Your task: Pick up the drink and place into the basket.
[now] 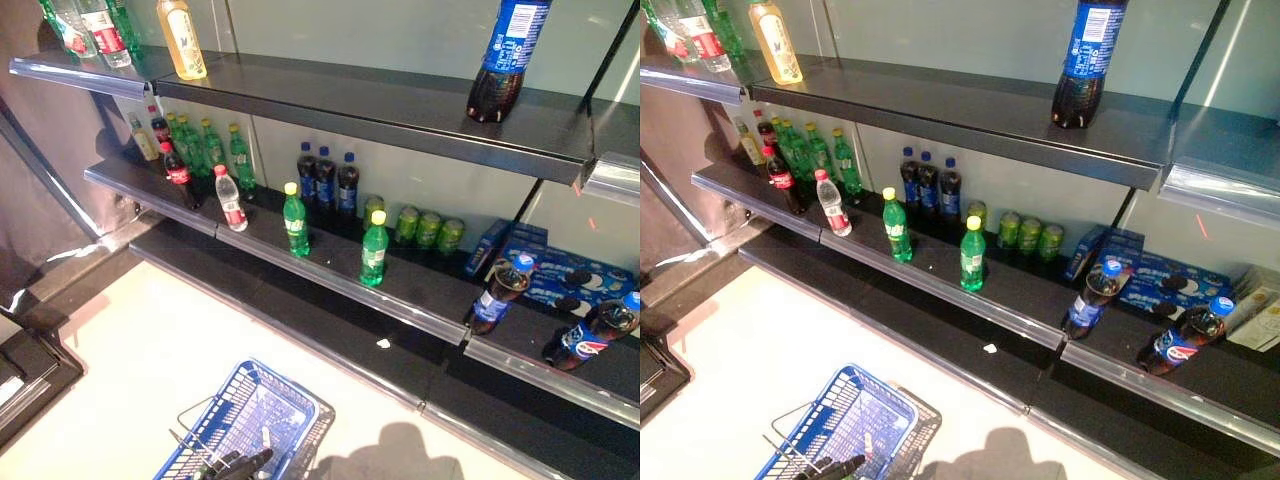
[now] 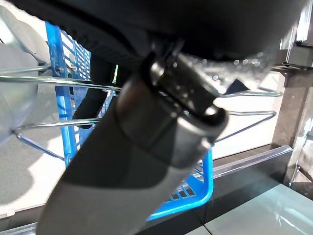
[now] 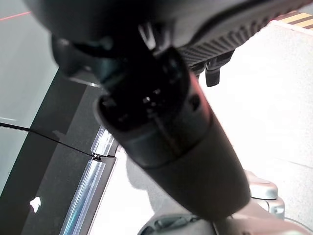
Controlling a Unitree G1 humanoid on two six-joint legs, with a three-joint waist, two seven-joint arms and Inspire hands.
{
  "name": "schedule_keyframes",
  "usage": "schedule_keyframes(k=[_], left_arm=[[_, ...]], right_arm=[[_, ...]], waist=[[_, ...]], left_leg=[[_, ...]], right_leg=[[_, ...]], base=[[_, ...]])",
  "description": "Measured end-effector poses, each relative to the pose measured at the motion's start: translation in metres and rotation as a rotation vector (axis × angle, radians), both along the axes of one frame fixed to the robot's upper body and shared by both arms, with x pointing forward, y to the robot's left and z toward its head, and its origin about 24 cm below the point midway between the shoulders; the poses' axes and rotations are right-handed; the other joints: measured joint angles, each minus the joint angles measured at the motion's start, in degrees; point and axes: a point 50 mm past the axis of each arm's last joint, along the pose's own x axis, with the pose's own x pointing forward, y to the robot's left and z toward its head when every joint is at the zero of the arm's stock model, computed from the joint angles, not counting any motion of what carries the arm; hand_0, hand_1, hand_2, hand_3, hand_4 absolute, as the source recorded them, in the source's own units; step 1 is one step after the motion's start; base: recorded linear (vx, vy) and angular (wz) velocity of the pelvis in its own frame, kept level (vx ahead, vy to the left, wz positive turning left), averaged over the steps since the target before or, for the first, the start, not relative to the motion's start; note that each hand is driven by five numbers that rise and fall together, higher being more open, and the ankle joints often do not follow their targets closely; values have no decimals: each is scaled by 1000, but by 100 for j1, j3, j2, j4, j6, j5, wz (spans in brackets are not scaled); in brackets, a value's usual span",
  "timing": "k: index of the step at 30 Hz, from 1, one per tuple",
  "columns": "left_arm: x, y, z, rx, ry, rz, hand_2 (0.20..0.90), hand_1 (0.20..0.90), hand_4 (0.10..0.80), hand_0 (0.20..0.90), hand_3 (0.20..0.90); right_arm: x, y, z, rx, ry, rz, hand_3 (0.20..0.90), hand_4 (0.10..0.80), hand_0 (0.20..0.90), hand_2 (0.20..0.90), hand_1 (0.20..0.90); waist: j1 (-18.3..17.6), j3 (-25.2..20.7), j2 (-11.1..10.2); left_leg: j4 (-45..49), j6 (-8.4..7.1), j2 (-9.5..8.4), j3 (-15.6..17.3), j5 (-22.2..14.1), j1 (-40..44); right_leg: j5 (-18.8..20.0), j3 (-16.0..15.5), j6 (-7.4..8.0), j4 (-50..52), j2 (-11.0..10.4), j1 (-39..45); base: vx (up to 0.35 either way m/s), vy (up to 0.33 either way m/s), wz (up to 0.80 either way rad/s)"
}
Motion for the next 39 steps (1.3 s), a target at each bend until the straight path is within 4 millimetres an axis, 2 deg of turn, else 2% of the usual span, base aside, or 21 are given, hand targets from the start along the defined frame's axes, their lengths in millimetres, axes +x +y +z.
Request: schedule_keyframes(k=[14,22,32,36,39], left_arm=[[2,-7,-2,-26,6,-14,300,300,100,300,200],[1,-11,-3,-38,20,-44,300,300,100,300,200],[1,-18,-4,-57,16,-44,300,300,100,300,200],[0,-18,-4,-59,18,-44,300,300,100,300,200],[0,-18,-4,-59,17,-46,300,300,100,300,200]], right_arm=[[-2,0,0,3,10,-50,900,800,900,900,900],[-4,5,-1,-61,17,-84,900,800,900,900,900],[-9,0,0,-113,70,-128,900,800,900,900,900],[-2,-3,2,-167,41,-130,900,800,900,900,900],[12,-7,5,-198,-51,-134,900,800,900,900,900]], waist=[[-63,-1,-8],[-75,4,13],[-69,-19,97],[-62,-22,93],[-61,-20,85]], left_leg=[[0,4,1,28,-3,3],[1,7,1,53,-5,7],[2,7,1,65,-5,25],[1,-1,1,69,-13,106],[1,0,4,71,-15,104]], right_leg=[[0,15,1,0,-1,-7],[0,33,0,0,-2,-15],[1,38,2,0,-4,-8],[-6,41,7,0,-2,68],[-1,48,3,0,3,65]], base=[[0,0,0],[0,0,0],[0,0,0],[0,0,0],[-8,-28,-1]])
